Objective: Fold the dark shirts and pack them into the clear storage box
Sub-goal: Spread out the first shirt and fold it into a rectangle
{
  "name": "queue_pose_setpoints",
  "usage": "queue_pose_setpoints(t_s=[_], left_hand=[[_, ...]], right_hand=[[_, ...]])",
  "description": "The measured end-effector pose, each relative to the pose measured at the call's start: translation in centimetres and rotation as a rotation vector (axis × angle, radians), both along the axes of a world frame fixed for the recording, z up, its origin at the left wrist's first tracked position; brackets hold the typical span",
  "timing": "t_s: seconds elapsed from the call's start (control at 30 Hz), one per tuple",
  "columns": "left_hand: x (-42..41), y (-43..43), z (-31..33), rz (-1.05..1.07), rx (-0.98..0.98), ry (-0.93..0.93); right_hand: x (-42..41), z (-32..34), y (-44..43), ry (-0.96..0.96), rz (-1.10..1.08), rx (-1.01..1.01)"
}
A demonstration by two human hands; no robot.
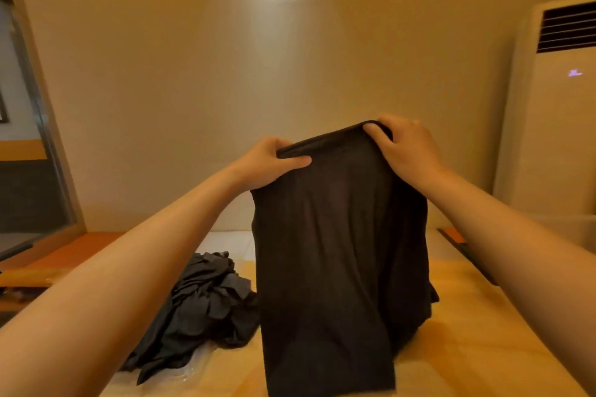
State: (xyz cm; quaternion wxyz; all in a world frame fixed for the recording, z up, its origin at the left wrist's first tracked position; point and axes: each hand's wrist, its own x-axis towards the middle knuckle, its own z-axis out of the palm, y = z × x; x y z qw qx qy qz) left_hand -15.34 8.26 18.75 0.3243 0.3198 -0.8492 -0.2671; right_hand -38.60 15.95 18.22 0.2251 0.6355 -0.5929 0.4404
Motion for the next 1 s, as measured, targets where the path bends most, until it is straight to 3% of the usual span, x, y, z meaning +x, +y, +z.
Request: queue_pose_setpoints(t_s=[0.2,0.4,0.5,0.6,0.7,0.87,0.93,1.0], left_hand=[[-2.8,-0.7,0.1,-0.01,-0.041,0.066],[-3.1,-4.9,-4.8,0.023,0.073,-0.285],[-2.9,-7.7,-7.7,0.054,0.167,-0.237],[-2.5,-10.1,-7.9,0.112,0.12,-0.18],[-1.8,-12.2,-4.9,0.193,-0.092,-0.035],[0.2,-10.6,2.7,0.297,-0.508,0.356],[0.8,-8.2,3.3,0.301,-0.569,0.384],[1.2,-6.1,1.9,0.269,-0.507,0.382]], right_hand=[[-4.2,-0.5,1.1,-0.008,-0.081,0.025],[-7.7,-6.0,-2.1,-0.048,-0.032,0.28],[-8.6,-9.9,-5.3,-0.119,-0.011,0.356],[-8.1,-10.9,-8.9,-0.258,0.04,0.358],[-6.6,-8.0,-12.0,-0.318,0.058,0.245],[-3.3,1.3,-11.8,-0.301,0.139,-0.189],[-1.8,2.8,-9.9,-0.287,0.19,-0.281],[-1.0,1.6,-8.3,-0.28,0.232,-0.265]])
